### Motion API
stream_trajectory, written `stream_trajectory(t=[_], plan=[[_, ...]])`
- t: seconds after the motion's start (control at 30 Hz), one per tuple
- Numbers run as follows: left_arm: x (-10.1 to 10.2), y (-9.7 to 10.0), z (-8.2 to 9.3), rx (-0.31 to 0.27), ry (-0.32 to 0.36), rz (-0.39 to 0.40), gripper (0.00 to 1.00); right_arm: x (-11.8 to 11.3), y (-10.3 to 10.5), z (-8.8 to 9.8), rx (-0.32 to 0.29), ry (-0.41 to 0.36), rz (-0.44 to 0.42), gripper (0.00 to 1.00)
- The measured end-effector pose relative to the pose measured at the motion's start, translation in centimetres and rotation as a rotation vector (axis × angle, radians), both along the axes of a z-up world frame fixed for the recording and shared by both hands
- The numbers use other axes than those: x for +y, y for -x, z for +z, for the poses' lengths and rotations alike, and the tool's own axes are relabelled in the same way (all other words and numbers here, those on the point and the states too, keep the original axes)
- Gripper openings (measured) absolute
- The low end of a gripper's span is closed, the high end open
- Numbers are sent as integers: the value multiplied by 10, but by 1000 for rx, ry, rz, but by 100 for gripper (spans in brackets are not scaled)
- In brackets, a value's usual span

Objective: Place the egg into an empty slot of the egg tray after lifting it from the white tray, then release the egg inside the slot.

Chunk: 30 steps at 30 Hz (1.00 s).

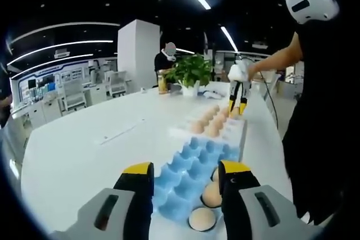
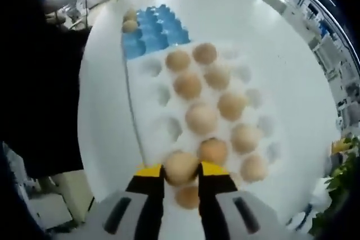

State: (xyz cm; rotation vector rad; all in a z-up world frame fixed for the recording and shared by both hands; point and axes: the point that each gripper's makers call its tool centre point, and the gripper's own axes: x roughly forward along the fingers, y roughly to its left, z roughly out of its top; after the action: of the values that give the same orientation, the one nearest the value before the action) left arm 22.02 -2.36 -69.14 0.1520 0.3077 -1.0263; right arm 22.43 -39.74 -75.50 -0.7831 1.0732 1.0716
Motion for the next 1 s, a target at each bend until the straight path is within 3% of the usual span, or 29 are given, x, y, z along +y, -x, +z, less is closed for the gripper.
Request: stream_trajectory(t=[0.07,0.2,0.23,0.3,0.33,0.4,0.5,0.53,0.6,0.63,0.67,0.73,0.8,1.0], plan=[[0,0,0,0,-3,-1,46,0,-1,-1,-15,7,16,22],[1,-1,-1,1,4,1,46,-1,1,-11,-4,22,17,22],[0,-1,-1,1,5,0,46,-3,6,-14,26,39,14,22],[-1,0,0,0,5,-3,46,-5,4,-18,0,53,41,22],[0,1,0,4,5,-4,46,-9,6,-19,19,67,30,22],[0,2,-1,7,0,-5,45,-7,5,-21,24,39,18,22],[1,2,-1,9,-1,-4,45,-3,7,-24,11,32,62,23],[1,2,0,6,-2,-4,45,-7,10,-27,25,61,80,23],[1,1,0,7,-5,-5,45,-7,13,-39,-39,113,244,23],[1,1,0,6,-5,-6,45,-8,13,-42,-50,133,276,24],[0,1,0,6,-3,-6,45,-2,14,-46,-89,136,386,24],[-1,2,1,1,-7,-11,45,-6,13,-40,-45,155,263,24],[-1,1,2,0,-8,-14,45,-5,13,-40,-58,131,326,24],[-2,0,4,-8,-3,-12,45,-4,12,-46,5,118,313,25]])
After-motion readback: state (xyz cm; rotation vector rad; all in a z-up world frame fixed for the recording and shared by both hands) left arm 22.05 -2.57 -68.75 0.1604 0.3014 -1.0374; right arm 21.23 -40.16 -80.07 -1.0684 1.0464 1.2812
